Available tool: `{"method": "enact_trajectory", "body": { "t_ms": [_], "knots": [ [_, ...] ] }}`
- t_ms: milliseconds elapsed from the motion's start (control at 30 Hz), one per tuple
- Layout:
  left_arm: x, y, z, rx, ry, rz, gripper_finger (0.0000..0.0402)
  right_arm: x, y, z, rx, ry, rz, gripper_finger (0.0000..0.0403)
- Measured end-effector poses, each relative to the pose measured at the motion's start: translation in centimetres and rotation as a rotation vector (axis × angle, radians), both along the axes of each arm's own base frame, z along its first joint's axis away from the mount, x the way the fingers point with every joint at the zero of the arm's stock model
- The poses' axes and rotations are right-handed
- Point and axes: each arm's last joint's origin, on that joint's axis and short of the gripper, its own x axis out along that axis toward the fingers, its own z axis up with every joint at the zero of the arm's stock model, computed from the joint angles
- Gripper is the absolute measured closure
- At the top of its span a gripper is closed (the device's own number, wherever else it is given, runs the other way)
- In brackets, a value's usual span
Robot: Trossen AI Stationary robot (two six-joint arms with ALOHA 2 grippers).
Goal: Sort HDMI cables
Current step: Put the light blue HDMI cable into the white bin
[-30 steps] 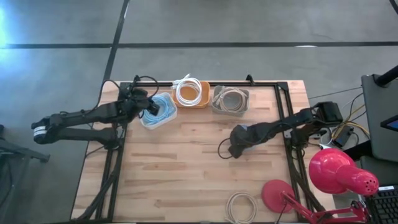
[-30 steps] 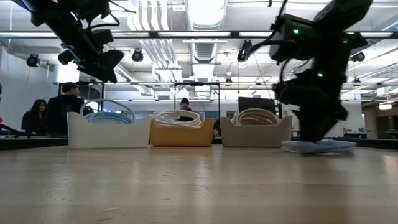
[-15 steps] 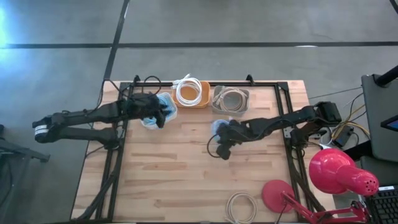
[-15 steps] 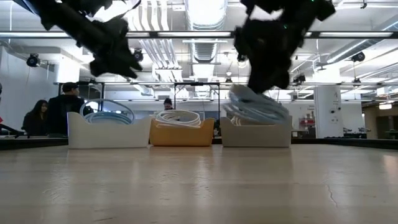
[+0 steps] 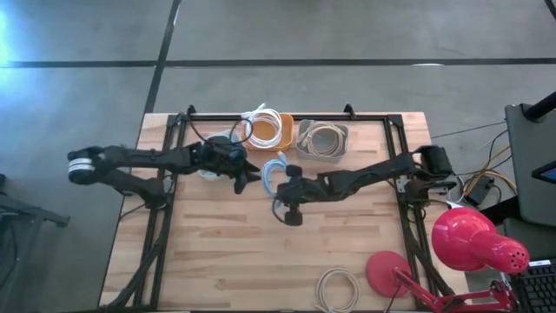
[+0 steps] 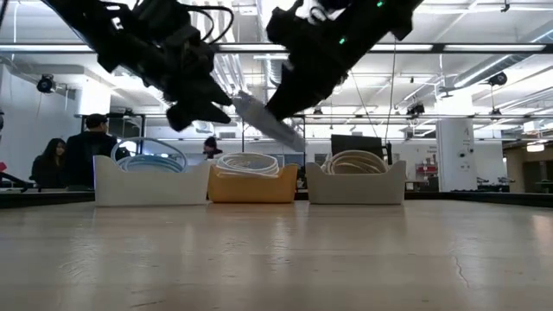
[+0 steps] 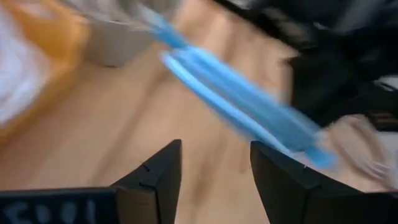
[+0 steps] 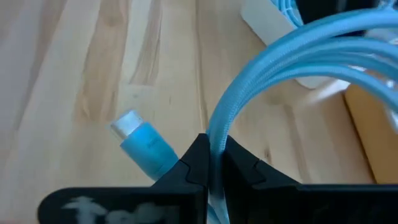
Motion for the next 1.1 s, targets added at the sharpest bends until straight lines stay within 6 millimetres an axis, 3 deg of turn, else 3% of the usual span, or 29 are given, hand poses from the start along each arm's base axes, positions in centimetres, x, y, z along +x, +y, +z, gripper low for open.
{"method": "enact_trajectory", "body": {
  "t_ms": [200, 433, 1100],
  "knots": [
    [1.9, -0.3, -0.9, -0.020, -0.071, -0.103, 0.0226, 1.2, -0.5, -0.7, -0.049, 0.018, 0.021, 0.0385],
    [2.1, -0.2, -1.5, -0.040, -0.045, -0.100, 0.0234, 1.1, -0.7, -1.4, -0.077, 0.039, 0.029, 0.0385],
    [2.6, -1.0, -0.6, 0.065, -0.144, -0.169, 0.0239, 0.7, -1.3, 0.1, -0.180, 0.007, -0.080, 0.0385]
  ]
}}
